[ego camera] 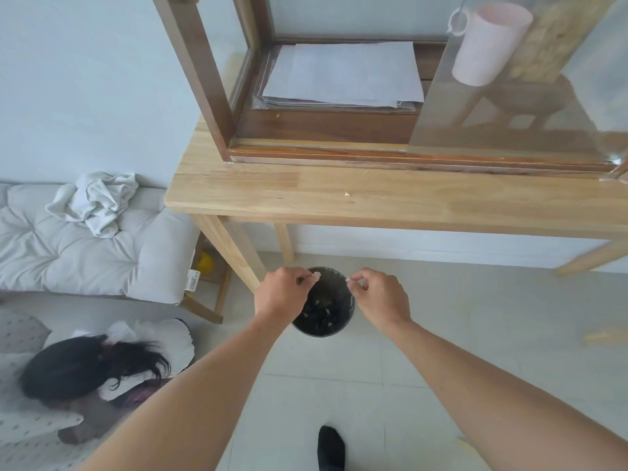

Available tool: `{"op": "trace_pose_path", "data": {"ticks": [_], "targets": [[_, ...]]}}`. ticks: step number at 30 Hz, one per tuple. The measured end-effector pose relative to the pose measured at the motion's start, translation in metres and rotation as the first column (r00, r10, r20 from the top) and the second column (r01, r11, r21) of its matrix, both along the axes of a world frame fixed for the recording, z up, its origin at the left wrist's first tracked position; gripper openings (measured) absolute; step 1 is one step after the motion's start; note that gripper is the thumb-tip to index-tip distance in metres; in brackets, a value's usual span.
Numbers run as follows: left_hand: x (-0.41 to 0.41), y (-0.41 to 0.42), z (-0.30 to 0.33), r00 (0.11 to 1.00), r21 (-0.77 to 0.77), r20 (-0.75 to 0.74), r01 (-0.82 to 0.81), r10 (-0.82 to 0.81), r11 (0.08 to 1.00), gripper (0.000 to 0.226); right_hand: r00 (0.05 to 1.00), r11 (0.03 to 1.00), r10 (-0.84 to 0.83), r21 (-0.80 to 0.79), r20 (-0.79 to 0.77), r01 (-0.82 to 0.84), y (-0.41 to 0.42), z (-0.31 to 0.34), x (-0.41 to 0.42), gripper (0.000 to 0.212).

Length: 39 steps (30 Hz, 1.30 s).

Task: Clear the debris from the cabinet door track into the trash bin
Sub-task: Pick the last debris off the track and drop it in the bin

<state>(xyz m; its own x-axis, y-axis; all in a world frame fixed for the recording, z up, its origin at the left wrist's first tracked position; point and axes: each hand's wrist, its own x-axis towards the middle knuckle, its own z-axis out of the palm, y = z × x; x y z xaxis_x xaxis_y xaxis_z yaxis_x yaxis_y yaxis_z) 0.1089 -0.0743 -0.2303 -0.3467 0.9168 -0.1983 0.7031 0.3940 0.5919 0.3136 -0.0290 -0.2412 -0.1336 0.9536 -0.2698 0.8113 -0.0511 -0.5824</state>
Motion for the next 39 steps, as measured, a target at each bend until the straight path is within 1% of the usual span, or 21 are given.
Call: {"op": "trace_pose_path", "data": {"ticks": [7, 12, 15, 18, 23, 28, 35, 39], "targets": [[-0.003, 0.026, -0.033, 0.999, -0.073, -0.008, -0.041, 0.040, 0.997, 0.028, 0.999, 0.997, 0.027, -0.073, -0.018, -0.028, 0.027, -0.030, -0.019, 0.017], [-0.004, 0.034, -0.045, 0.999, -0.127, -0.033, -0.037, 0.033, 0.991, 0.037, 0.998, 0.994, 0.056, -0.094, 0.001, -0.056, 0.037, -0.042, -0.022, 0.038], [-0.006, 0.033, -0.044, 0.998, -0.146, -0.040, -0.044, 0.038, 0.988, 0.037, 0.999, 0.994, 0.042, -0.105, 0.002, -0.042, 0.037, -0.046, -0.016, 0.039], [-0.007, 0.031, -0.040, 0.998, -0.133, -0.053, -0.045, 0.038, 0.990, 0.035, 0.999, 0.995, 0.033, -0.092, 0.002, -0.033, 0.037, -0.044, -0.007, 0.038], [-0.005, 0.025, -0.020, 0.998, -0.099, -0.057, -0.038, 0.032, 0.994, 0.036, 1.000, 0.998, 0.003, -0.062, -0.008, -0.003, 0.037, -0.030, 0.004, 0.037], [-0.004, 0.011, 0.009, 0.998, -0.073, -0.054, -0.024, 0.020, 0.997, 0.036, 0.998, 0.999, -0.017, -0.049, -0.054, 0.014, 0.023, -0.007, 0.008, 0.037], [0.002, -0.024, 0.059, 0.999, -0.022, -0.035, -0.002, 0.001, 1.000, 0.038, 0.992, 0.999, -0.034, 0.007, -0.120, 0.035, -0.003, 0.041, 0.014, 0.033], [0.002, -0.045, 0.090, 0.997, -0.008, -0.058, 0.043, -0.044, 0.999, 0.039, 0.988, 0.998, -0.044, 0.037, -0.150, 0.050, -0.022, 0.071, 0.017, 0.033]]}}
